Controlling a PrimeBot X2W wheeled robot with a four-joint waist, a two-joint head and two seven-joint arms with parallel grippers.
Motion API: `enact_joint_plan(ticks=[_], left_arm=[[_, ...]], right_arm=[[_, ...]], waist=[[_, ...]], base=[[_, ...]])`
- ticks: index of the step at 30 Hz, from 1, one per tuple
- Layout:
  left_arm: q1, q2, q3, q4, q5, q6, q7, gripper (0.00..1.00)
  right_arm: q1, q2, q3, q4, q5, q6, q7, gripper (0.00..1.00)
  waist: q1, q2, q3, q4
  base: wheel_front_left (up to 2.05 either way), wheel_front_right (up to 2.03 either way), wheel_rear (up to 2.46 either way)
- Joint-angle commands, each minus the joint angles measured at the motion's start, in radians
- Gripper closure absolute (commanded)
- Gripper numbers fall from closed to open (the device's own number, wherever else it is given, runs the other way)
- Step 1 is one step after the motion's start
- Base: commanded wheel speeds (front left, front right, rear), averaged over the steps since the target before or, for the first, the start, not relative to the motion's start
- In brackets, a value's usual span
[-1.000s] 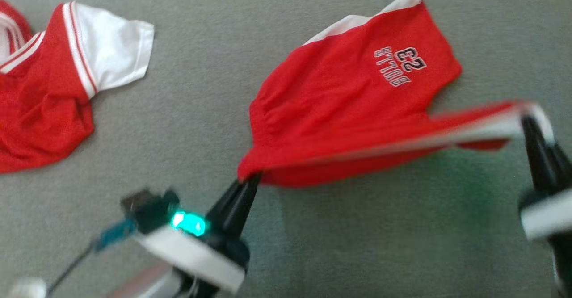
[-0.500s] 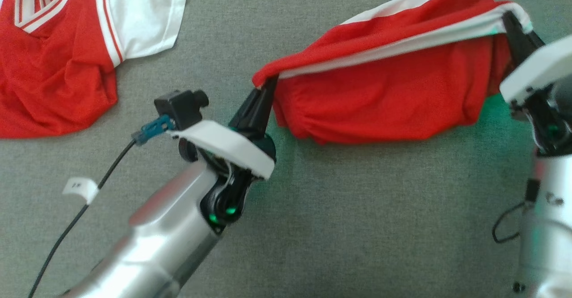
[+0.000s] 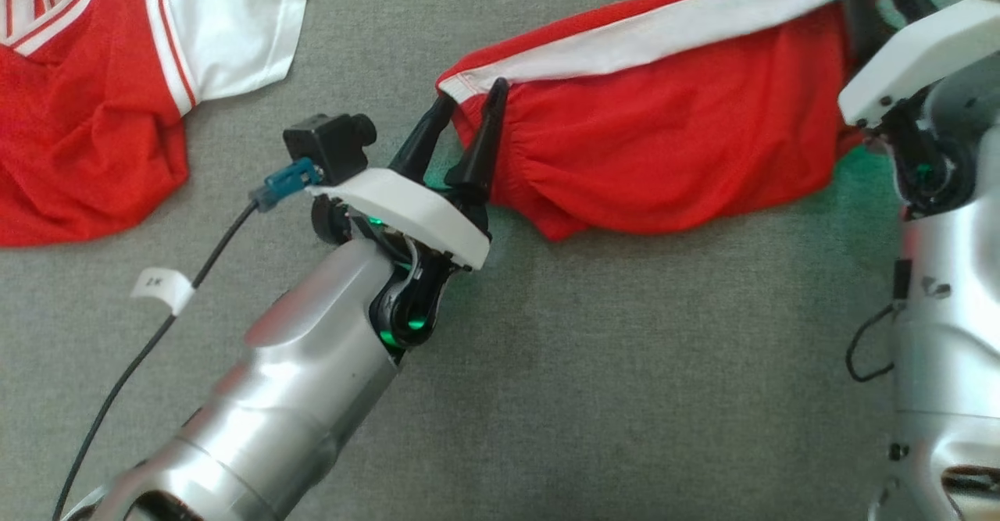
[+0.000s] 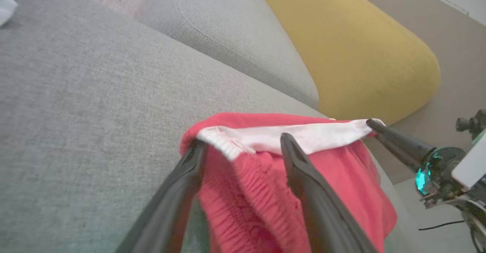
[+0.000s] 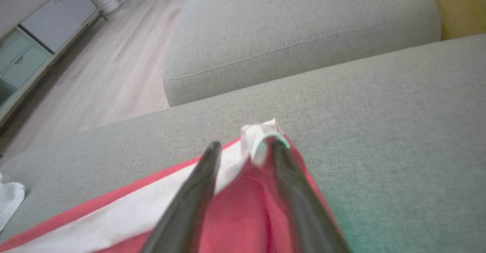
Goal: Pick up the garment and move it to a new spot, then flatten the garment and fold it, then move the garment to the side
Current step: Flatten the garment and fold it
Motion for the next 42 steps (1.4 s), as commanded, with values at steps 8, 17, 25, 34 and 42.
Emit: enact_joint_plan(ticks=[8,17,25,34,42], left_arm=[[0.021,0.161,-0.046,-0.139,0.152,0.081,-0.028,0.00],[0.086,0.268,-0.011,-0.393,0.319,0.250,-0.077,0.00],[0.212,0.233,0.109,-0.542,0.477,0.291,-0.082,0.00],[0.446,0.185,0.265,-0.592,0.614,0.219,-0.083,0.00],[0.622,0.141,0.381,-0.599,0.742,0.140,-0.083,0.00]], right_arm=[[0.137,-0.169,0.208,-0.220,-0.107,0.007,0.046,0.00],[0.136,-0.169,0.172,-0.201,-0.200,0.007,0.109,0.00],[0.085,-0.149,0.120,-0.061,-0.269,0.007,0.143,0.00],[0.105,-0.076,-0.025,0.039,-0.166,0.007,0.155,1.00],[0.171,-0.140,-0.205,-0.068,-0.087,0.007,0.121,1.00]], waist=[[-0.0001,0.0000,-0.016,-0.033],[-0.0001,0.0000,0.013,0.012],[-0.0001,0.0000,0.027,0.057],[-0.0001,0.0000,-0.030,0.054],[-0.0001,0.0000,-0.108,0.038]], base=[[0.00,0.00,0.00],[0.00,0.00,0.00],[0.00,0.00,0.00],[0.00,0.00,0.00],[0.00,0.00,0.00]])
